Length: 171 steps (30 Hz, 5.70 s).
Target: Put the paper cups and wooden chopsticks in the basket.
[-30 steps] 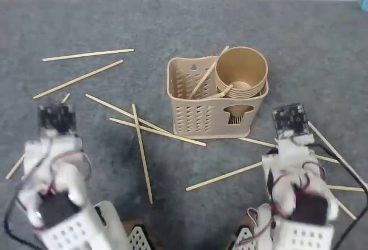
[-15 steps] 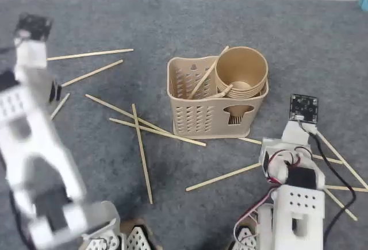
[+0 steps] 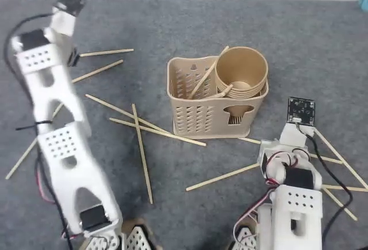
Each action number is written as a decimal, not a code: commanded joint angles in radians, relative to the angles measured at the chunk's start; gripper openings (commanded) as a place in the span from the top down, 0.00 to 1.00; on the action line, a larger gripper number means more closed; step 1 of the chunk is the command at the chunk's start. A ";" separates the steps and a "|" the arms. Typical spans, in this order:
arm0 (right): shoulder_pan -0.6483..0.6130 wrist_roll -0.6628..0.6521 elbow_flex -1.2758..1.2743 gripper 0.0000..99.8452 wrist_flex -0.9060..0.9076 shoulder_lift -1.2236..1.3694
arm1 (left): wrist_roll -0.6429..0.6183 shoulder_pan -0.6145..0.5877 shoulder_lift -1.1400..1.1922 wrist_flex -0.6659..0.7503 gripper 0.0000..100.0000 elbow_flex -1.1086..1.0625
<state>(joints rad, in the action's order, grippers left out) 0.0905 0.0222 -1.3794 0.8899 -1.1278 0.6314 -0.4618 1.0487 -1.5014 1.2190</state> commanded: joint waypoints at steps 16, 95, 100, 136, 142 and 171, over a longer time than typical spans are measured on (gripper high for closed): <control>-0.091 -0.031 -0.021 0.99 -0.027 -0.008 | -0.057 0.068 0.555 0.939 0.88 0.174; -0.117 -0.109 -0.015 0.99 0.033 -0.015 | -0.437 -0.015 0.120 -0.160 0.89 0.458; -0.116 -0.110 -0.015 0.99 0.039 -0.018 | -0.529 -0.025 0.198 0.143 0.88 0.421; -0.116 -0.117 -0.020 0.99 0.038 -0.018 | 0.034 -0.060 0.331 -0.259 0.89 0.242; -0.116 -0.117 -0.018 0.99 0.039 -0.018 | 0.066 -0.083 0.107 -0.259 0.89 -0.139; -0.113 -0.117 -0.020 0.99 0.038 -0.018 | 0.388 -0.043 -1.073 -0.173 0.89 -1.486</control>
<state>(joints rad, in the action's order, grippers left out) -0.0230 -0.0760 -1.4085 0.9191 -1.1278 0.9429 -0.5079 0.0621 -1.6932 -0.2294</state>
